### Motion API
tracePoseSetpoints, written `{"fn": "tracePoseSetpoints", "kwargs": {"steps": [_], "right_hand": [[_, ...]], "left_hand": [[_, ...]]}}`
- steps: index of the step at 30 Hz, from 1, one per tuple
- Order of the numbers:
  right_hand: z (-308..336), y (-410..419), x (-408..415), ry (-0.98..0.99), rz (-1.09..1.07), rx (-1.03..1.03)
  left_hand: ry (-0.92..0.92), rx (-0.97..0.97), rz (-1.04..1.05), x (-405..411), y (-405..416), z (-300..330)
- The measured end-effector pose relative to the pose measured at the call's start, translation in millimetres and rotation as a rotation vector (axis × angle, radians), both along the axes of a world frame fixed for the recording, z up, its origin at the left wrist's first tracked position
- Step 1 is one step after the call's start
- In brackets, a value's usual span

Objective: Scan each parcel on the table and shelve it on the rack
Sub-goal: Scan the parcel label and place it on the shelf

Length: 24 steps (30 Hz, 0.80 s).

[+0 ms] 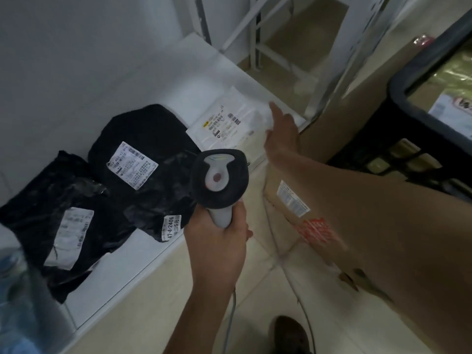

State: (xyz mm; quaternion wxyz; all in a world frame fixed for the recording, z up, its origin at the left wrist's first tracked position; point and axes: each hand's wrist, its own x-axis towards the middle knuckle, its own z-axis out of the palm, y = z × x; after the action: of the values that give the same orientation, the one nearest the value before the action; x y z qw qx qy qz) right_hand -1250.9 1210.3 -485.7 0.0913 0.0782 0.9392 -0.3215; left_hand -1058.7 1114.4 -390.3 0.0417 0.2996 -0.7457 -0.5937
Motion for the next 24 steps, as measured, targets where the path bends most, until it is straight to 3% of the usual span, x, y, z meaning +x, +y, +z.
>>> {"fn": "tracePoseSetpoints", "kwargs": {"steps": [2,4,8,13,17,24], "right_hand": [[-8,1,0,0.09,0.147,0.266],[-15,-4,8,0.158,0.332,0.299],[-39,-17,20,-0.016,0.613,0.39],[-48,-23,10,-0.127,0.621,0.424],[-41,-25,17,-0.073,0.582,0.407],[31,-30,86,0.02,0.608,0.345]], "left_hand": [[0.002,-0.017,0.004,-5,-1,-7],[0.001,-0.016,0.016,-8,-2,-13],[-0.014,0.009,0.028,-12,-1,-19],[0.022,-0.033,0.012,-16,-8,-23],[0.008,-0.024,0.029,-9,-10,-13],[-0.056,-0.014,0.077,40,-17,44]]}}
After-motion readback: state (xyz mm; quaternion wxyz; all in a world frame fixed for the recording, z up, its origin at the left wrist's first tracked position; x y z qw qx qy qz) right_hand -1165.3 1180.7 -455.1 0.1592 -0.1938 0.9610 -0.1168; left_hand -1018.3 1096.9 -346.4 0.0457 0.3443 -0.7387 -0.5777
